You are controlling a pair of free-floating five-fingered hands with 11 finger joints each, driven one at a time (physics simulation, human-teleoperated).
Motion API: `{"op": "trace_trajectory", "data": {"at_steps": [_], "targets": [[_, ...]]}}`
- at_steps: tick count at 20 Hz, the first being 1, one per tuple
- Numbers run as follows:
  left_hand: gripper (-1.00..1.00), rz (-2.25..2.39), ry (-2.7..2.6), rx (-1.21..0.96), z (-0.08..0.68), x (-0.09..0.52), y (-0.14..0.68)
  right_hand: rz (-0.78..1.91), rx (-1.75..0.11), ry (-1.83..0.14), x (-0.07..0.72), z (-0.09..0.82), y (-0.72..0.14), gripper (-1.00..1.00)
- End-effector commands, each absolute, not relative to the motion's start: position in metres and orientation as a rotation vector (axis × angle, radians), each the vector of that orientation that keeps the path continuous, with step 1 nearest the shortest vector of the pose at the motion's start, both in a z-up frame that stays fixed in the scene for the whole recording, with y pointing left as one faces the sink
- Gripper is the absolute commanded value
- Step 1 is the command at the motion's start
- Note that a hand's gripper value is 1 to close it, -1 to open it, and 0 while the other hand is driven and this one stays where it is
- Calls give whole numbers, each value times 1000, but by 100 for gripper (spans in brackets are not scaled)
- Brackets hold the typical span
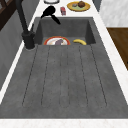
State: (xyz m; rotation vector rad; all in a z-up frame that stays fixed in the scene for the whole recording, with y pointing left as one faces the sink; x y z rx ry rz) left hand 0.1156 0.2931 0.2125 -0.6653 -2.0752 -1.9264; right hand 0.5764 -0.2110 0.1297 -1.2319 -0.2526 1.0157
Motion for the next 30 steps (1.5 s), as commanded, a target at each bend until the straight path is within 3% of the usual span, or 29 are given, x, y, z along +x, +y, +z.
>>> {"op": "trace_trajectory", "data": {"at_steps": [1, 14, 30], "targets": [[0, -1926, -2075, -665, 213, 116, 293, 1051, -1183, -299, 566, 132, -222, -100], [0, -1926, -2075, -665, 213, 116, 293, 1078, -1119, -408, 556, 151, -276, -100], [0, -1926, -2075, -665, 213, 116, 293, 1186, -1075, -431, 552, 112, -350, -100]]}}
